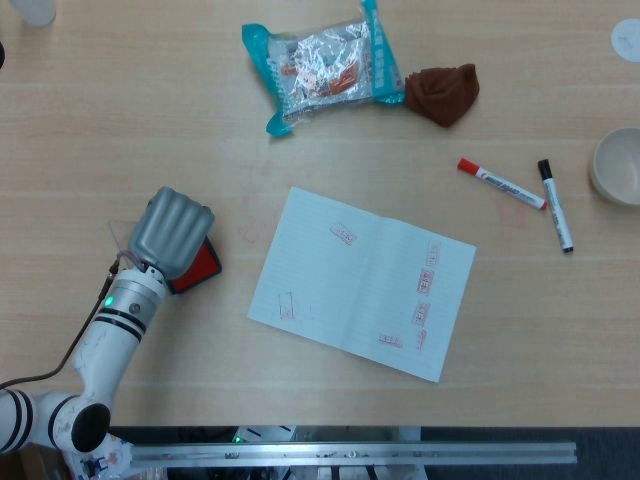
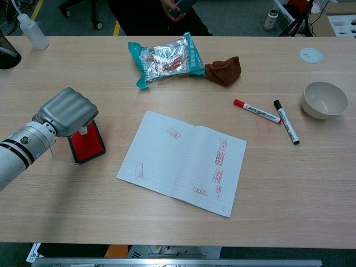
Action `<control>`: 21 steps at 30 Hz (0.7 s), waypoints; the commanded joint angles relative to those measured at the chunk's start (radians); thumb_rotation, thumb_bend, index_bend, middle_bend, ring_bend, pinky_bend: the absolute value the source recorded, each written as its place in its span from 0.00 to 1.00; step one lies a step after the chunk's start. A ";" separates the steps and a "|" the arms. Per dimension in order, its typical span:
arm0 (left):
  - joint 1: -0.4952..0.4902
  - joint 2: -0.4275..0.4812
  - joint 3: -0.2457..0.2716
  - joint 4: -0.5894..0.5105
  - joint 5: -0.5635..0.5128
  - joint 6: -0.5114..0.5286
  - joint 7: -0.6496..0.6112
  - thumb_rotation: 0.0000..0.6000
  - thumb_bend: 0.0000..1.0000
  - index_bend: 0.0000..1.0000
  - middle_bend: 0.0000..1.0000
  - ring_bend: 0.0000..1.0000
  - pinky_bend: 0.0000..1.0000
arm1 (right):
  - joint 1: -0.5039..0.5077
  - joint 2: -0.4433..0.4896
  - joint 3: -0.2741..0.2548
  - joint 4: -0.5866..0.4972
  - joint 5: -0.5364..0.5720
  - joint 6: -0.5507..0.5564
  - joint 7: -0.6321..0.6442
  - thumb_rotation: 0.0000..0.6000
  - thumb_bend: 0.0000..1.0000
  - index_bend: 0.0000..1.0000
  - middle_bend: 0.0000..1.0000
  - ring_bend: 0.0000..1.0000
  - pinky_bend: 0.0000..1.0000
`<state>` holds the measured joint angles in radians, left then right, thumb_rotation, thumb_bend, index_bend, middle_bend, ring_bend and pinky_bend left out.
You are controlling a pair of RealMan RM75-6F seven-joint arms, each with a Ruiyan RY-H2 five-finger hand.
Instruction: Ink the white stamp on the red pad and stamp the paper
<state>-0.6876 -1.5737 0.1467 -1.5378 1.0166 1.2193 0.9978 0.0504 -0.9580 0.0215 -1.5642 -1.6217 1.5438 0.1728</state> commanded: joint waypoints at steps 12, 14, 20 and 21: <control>0.022 -0.036 -0.032 0.053 0.003 -0.039 0.026 1.00 0.26 0.63 1.00 1.00 1.00 | -0.005 0.002 0.000 0.002 0.007 0.004 0.001 1.00 0.20 0.24 0.36 0.29 0.32; 0.024 -0.039 -0.035 0.058 0.003 -0.046 0.030 1.00 0.26 0.63 1.00 1.00 1.00 | -0.005 0.002 0.000 0.003 0.008 0.005 0.000 1.00 0.20 0.24 0.36 0.29 0.32; 0.029 -0.044 -0.046 0.068 0.003 -0.061 0.036 1.00 0.26 0.63 1.00 1.00 1.00 | -0.006 0.001 0.000 0.004 0.010 0.004 0.000 1.00 0.20 0.24 0.36 0.29 0.32; 0.030 -0.045 -0.046 0.070 0.004 -0.063 0.038 1.00 0.26 0.63 1.00 1.00 1.00 | -0.006 0.001 0.000 0.004 0.010 0.004 0.000 1.00 0.20 0.24 0.36 0.29 0.32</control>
<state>-0.6579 -1.6181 0.1008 -1.4686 1.0203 1.1563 1.0351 0.0444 -0.9569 0.0210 -1.5603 -1.6116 1.5479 0.1727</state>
